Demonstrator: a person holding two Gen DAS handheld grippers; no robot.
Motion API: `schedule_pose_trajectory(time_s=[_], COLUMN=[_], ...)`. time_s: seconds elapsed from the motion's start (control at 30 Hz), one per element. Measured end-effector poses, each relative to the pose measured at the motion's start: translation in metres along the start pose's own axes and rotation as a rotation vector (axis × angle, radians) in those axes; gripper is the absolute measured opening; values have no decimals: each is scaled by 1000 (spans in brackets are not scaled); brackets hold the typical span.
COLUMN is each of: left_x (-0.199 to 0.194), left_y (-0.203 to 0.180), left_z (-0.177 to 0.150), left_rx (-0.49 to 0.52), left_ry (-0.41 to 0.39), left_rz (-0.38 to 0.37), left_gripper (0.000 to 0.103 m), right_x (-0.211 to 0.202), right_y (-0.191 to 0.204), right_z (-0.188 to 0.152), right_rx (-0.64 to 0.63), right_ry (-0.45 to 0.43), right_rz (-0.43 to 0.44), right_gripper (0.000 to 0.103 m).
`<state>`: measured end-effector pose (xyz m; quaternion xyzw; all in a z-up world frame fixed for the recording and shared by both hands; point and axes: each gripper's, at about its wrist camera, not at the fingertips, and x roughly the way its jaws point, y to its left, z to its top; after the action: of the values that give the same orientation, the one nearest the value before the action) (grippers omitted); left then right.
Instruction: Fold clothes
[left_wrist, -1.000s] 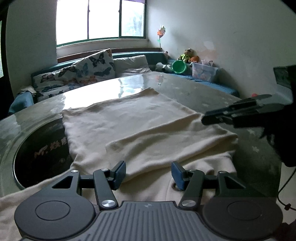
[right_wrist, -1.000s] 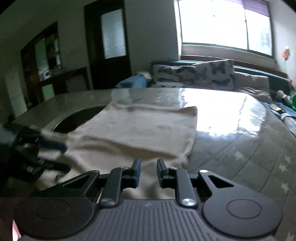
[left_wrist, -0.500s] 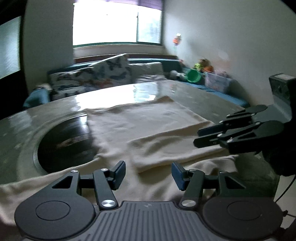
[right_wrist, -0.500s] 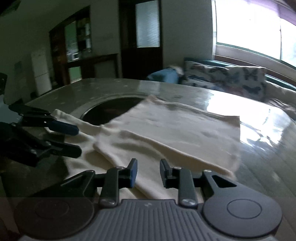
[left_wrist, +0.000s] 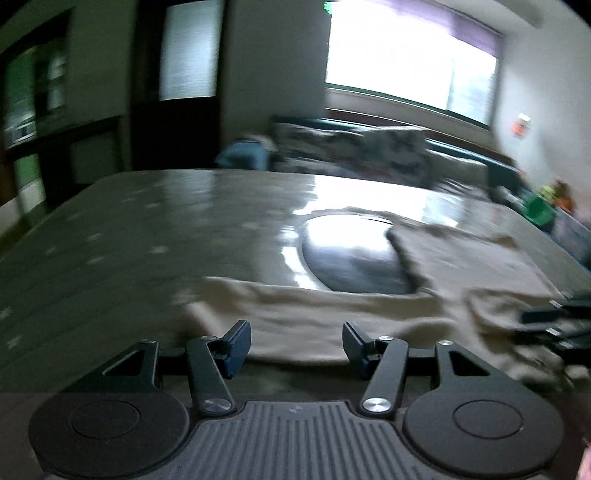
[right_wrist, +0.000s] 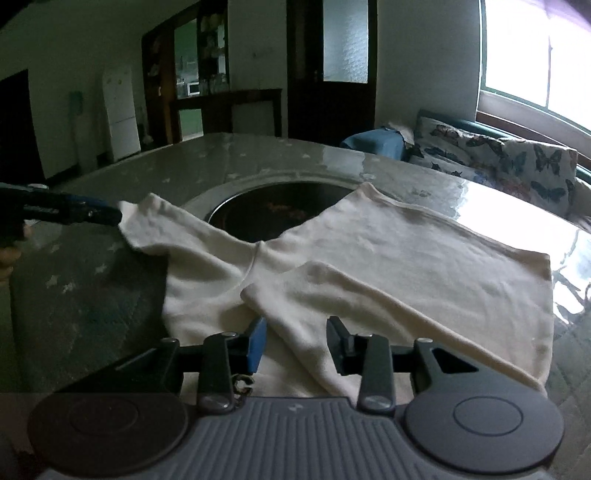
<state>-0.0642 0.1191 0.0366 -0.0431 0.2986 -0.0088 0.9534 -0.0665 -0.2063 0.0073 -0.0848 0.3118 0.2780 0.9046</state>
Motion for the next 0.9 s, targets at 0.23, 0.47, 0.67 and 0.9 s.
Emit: schedule_pose_trajectory(time_s=[0.23, 0.47, 0.67, 0.9], left_x=[18, 34, 22, 1], left_y=[31, 40, 31, -34], left_z=[4, 3, 23, 59], left_rx=[-143, -202, -246, -162], left_ry=[36, 62, 1, -85], left_rz=[95, 114, 54, -145], left_gripper=[57, 16, 6, 6], right_x=[-10, -21, -36, -53], right_y=[-2, -5, -14, -29], right_z=[-1, -4, -9, -19], right_rx=[14, 34, 77, 148], right_ry=[-14, -31, -60, -90], right_rz=[-10, -27, -54, -91], right_gripper=[38, 41, 42, 42])
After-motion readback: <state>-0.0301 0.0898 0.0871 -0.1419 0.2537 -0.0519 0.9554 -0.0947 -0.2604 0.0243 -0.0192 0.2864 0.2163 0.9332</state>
